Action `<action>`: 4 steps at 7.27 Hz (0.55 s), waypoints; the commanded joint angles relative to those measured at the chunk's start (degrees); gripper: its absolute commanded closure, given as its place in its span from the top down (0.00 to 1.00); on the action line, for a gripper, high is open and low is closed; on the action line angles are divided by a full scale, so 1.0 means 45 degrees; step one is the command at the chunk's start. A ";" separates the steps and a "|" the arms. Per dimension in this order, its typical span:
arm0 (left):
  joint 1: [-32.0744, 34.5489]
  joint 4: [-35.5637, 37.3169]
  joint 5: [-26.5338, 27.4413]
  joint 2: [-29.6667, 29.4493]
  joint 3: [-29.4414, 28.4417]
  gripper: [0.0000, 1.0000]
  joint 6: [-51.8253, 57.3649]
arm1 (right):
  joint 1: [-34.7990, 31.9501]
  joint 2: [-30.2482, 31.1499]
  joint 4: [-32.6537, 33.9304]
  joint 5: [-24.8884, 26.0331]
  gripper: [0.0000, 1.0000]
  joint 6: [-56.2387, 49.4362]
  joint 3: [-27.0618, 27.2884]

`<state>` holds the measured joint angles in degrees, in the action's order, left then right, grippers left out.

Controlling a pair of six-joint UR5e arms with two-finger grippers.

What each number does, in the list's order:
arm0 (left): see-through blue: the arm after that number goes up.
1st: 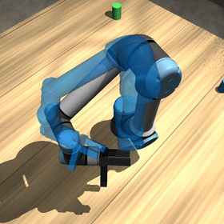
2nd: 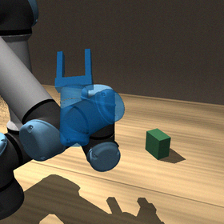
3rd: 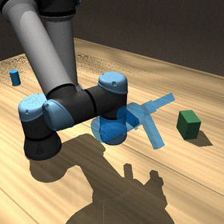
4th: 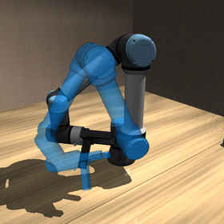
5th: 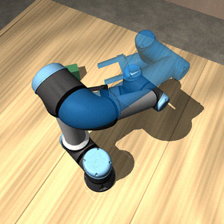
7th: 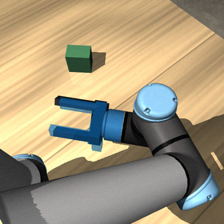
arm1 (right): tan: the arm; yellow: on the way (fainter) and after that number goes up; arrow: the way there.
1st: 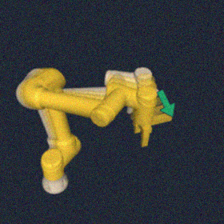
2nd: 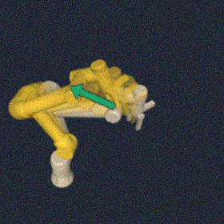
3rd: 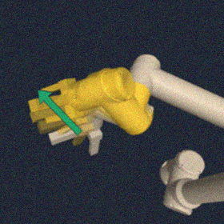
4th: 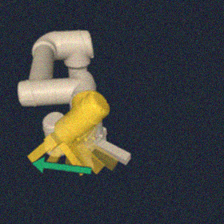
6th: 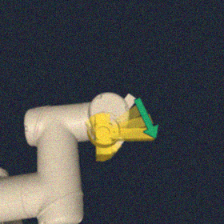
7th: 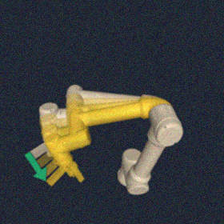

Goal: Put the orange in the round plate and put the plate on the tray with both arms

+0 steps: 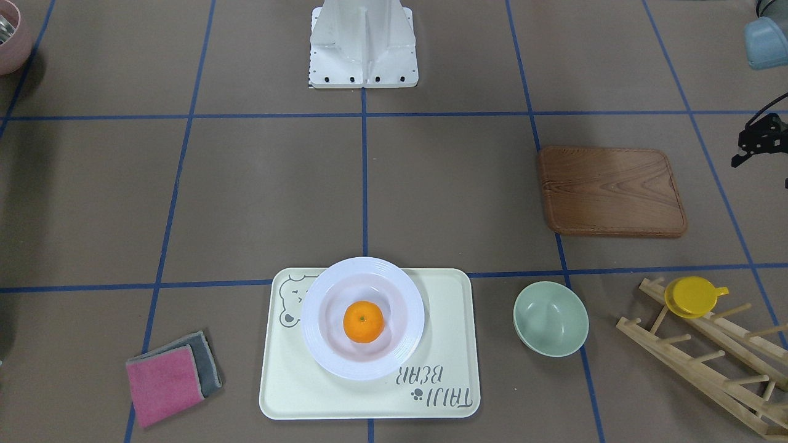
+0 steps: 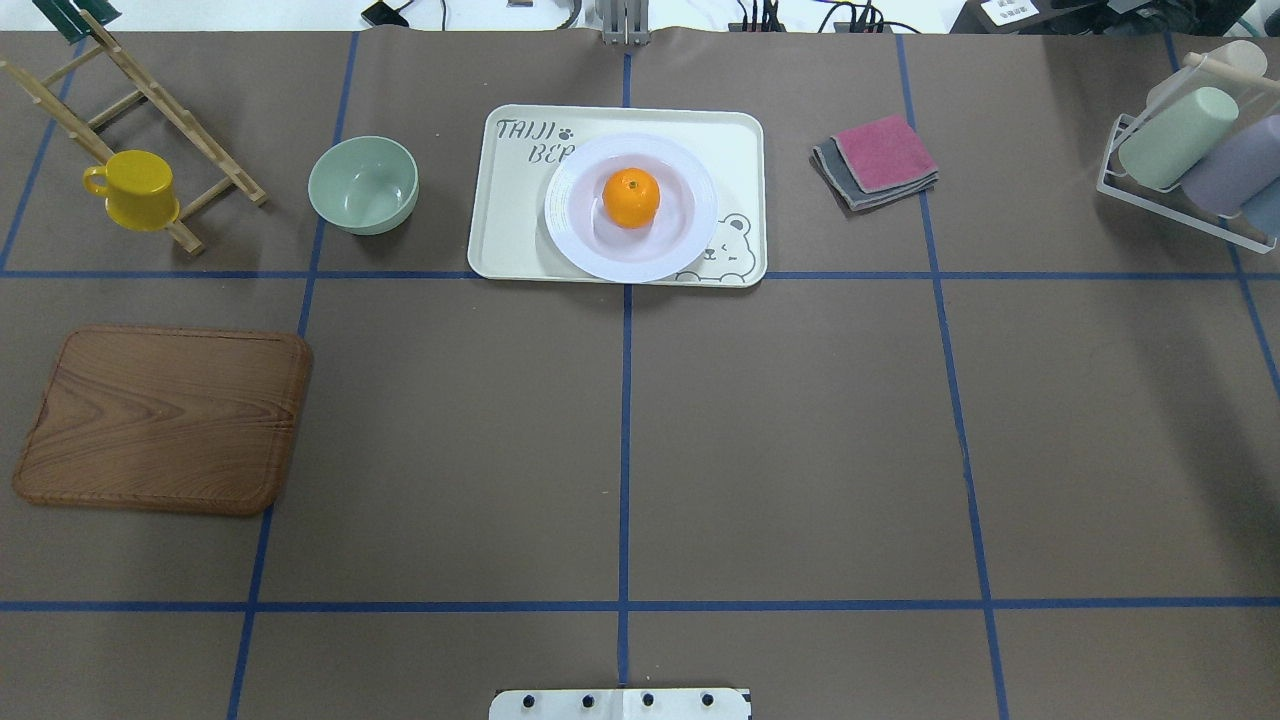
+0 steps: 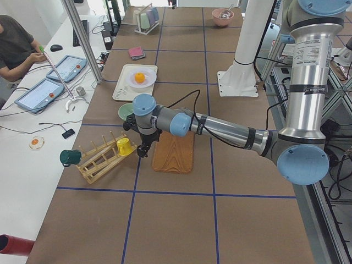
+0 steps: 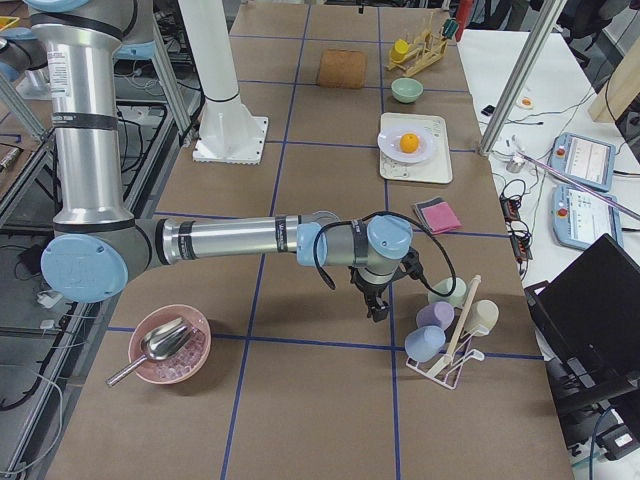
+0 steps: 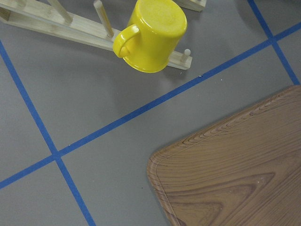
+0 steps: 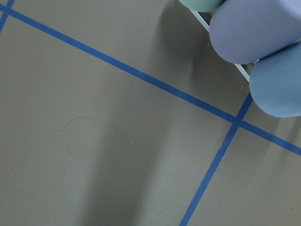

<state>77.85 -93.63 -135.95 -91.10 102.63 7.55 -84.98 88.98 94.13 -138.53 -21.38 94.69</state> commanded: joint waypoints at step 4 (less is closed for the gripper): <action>0.0005 0.0083 -0.0238 0.0011 -0.0052 0.99 0.0022 | -0.0002 0.0030 0.0019 -0.0095 1.00 -0.0035 0.0070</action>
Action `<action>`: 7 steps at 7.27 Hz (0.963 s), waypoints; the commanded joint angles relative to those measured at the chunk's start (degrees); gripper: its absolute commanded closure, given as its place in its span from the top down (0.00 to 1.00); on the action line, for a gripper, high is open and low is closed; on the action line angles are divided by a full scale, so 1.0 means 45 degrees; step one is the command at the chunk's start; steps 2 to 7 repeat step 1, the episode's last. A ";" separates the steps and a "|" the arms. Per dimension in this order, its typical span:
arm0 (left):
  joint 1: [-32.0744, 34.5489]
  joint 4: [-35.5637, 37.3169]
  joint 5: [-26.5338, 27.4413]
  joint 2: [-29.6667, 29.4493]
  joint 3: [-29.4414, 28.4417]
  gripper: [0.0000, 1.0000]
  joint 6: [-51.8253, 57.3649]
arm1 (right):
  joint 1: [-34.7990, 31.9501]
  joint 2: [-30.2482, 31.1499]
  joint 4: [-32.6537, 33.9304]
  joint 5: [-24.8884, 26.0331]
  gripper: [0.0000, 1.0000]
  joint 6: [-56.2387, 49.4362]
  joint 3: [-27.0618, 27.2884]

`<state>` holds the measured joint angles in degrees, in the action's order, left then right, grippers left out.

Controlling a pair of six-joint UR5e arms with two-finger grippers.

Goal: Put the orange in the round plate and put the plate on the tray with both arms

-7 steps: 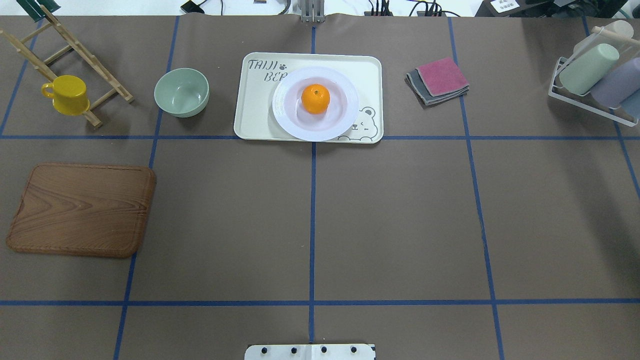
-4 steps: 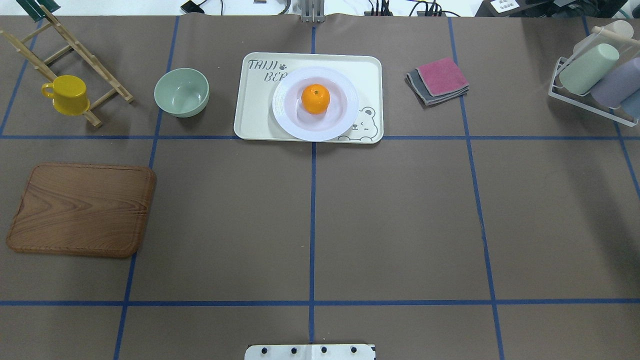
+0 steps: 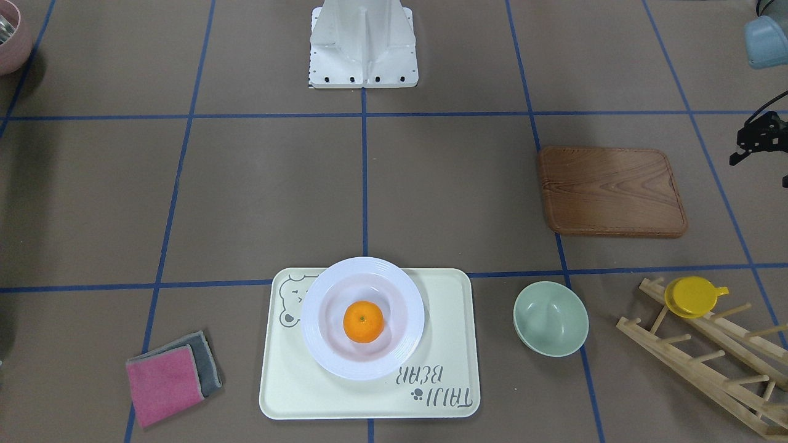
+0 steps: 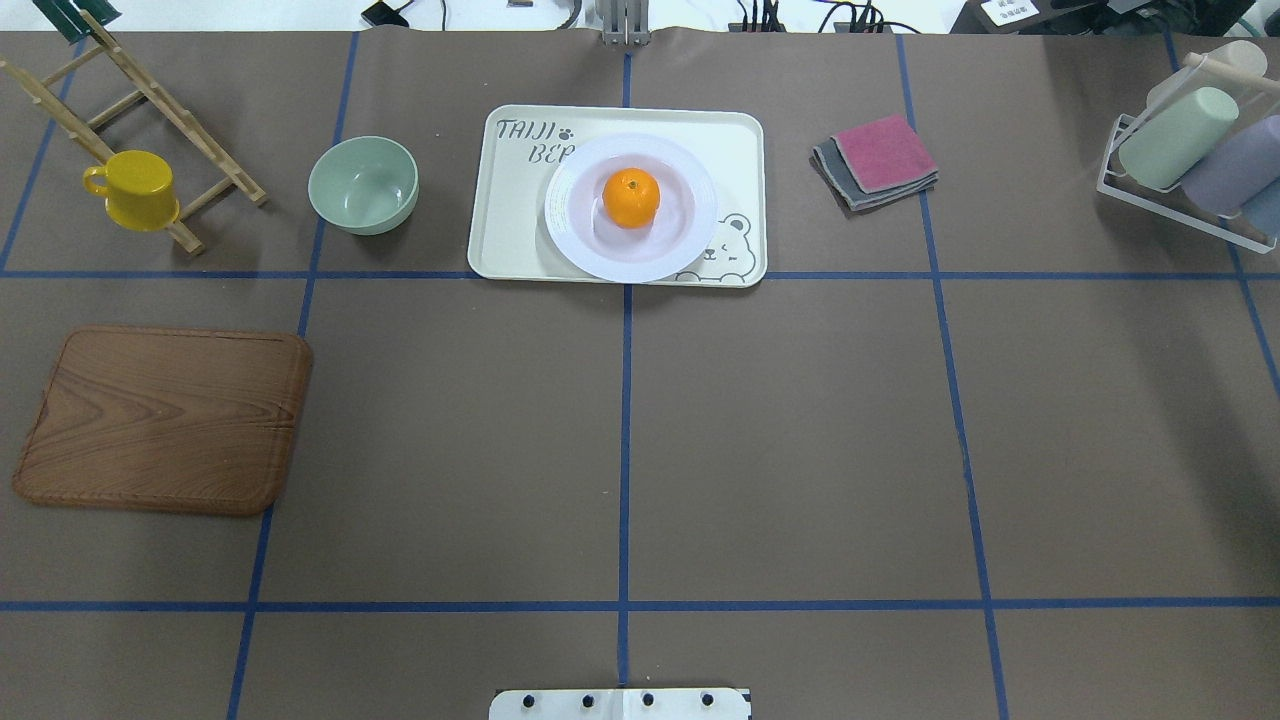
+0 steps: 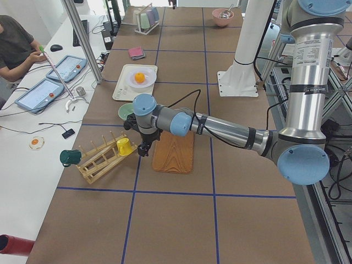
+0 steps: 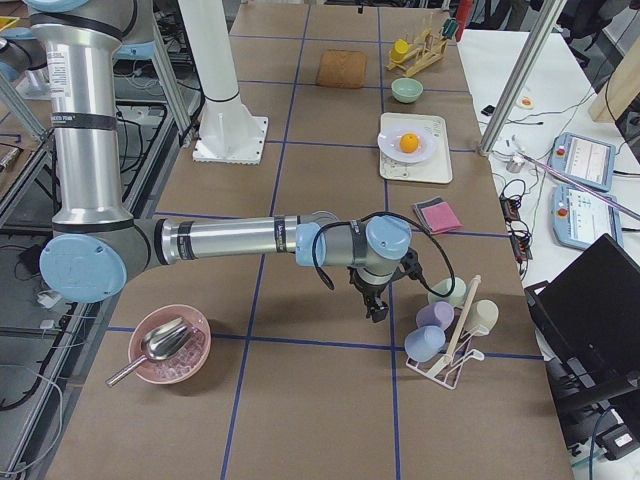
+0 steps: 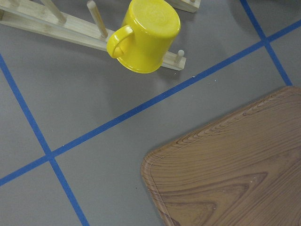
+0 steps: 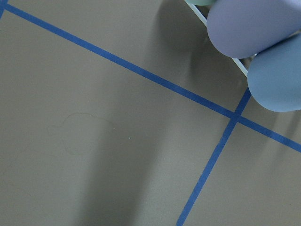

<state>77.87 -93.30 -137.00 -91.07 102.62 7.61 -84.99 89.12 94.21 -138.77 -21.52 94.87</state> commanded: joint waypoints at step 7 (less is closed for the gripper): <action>0.0000 0.0011 -0.0004 0.0003 0.0026 0.99 -0.0012 | 0.0000 0.0020 0.0003 -0.0040 1.00 -0.0003 0.0030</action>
